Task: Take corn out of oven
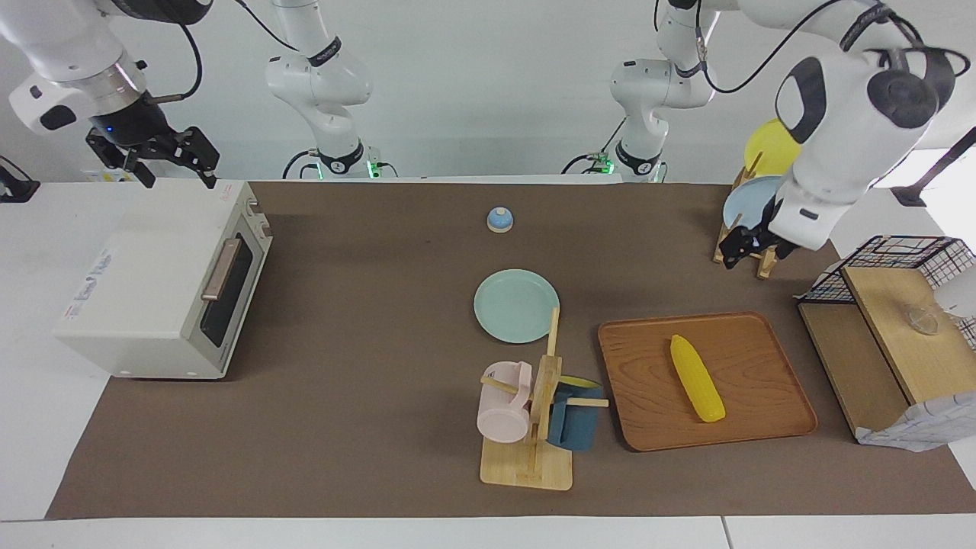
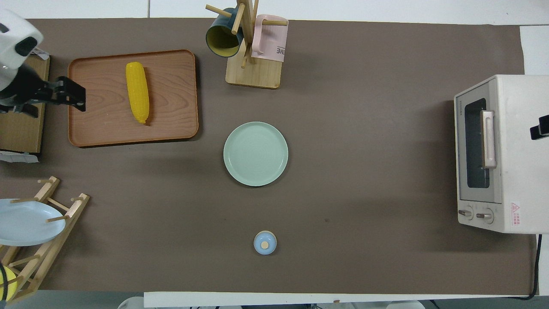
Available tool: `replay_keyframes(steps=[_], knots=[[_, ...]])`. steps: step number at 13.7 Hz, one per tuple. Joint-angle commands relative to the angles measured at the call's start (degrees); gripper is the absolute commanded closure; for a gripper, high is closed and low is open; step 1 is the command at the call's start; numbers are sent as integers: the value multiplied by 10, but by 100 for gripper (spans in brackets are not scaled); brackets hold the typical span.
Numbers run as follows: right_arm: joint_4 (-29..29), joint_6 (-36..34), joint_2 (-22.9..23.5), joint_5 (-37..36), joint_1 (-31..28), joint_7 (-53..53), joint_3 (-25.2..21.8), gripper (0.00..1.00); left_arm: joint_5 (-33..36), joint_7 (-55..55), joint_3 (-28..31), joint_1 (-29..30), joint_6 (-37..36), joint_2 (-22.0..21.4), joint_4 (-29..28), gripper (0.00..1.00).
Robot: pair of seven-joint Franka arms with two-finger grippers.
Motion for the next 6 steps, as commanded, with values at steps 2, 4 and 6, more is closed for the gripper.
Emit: replay_keyframes(steps=[2,4,6], knots=[[-29,9,-24,-11,14,9,-6,1,-3,55,0,27,-37,-84,-18,0],[-28,2,-26,-19,31,9,-12,1,-2,65,2,28,-52,-94,-13,0],[-28,2,-26,-21,40,8,-20,1,-1,67,2,28,-56,-95,-5,0]])
